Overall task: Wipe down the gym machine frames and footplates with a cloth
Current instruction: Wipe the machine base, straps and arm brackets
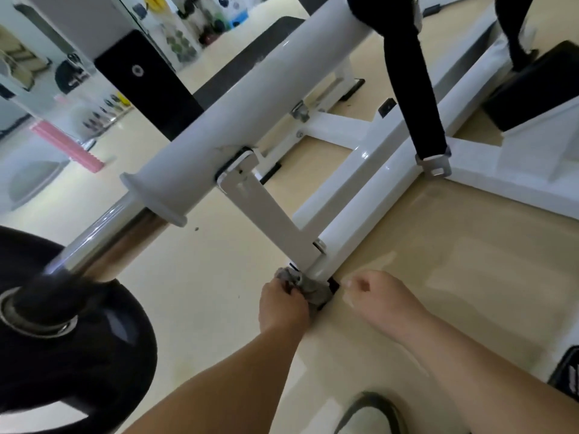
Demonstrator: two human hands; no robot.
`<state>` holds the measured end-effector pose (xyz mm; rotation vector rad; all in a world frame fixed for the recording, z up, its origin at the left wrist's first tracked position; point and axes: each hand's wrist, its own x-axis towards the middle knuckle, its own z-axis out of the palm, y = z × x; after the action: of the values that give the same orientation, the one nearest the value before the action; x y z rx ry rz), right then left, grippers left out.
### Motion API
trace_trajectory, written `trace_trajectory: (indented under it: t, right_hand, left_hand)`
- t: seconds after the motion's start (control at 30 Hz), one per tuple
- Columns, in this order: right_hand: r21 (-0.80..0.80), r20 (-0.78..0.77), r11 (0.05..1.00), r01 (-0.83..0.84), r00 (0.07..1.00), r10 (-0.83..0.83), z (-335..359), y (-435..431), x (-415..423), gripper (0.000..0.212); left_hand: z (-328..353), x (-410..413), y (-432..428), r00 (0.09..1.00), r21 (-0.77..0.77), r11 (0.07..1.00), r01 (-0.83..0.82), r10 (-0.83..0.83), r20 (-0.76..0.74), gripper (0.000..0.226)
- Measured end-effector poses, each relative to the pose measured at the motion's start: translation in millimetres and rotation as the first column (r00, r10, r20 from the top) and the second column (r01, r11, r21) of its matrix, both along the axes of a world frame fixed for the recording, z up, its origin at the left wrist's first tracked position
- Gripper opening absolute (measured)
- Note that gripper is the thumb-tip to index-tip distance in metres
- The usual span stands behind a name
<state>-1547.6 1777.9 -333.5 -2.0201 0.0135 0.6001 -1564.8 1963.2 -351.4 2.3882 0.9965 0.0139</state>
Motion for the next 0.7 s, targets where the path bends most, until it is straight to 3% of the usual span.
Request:
trace_trajectory:
  t: [0.13,0.27,0.43,0.57,0.7]
  right_hand:
    - [0.069,-0.024,0.990,0.120,0.993,-0.118,-0.9,-6.6,3.3,0.034]
    - [0.119,-0.047,0.985,0.129,0.991,-0.124,-2.7,-13.6,7.7,0.039]
    - [0.084,-0.003,0.995,0.061,0.998,-0.061,-2.0,-23.4,16.0,0.038]
    - [0.068,0.010,0.996,0.052,0.999,-0.053,7.7,-22.4,23.2,0.042]
    - [0.054,0.036,0.998,0.018,0.999,-0.020,8.8,-23.1,25.0,0.040]
  left_hand:
    - [-9.9,-4.4,19.2,0.993,-0.029,0.993,-0.110,0.111,0.035,0.015]
    - [-14.2,8.1,9.1,0.990,-0.283,0.955,0.093,-0.059,0.126,0.052]
    - [-39.8,-8.3,19.2,0.946,-0.142,0.935,0.324,-0.325,0.016,0.054]
    - [-25.9,-23.0,1.0,0.949,-0.184,0.936,0.300,-0.313,-0.047,0.062]
    - [-31.5,-7.1,11.9,0.963,-0.262,0.929,0.259,-0.271,-0.009,0.064]
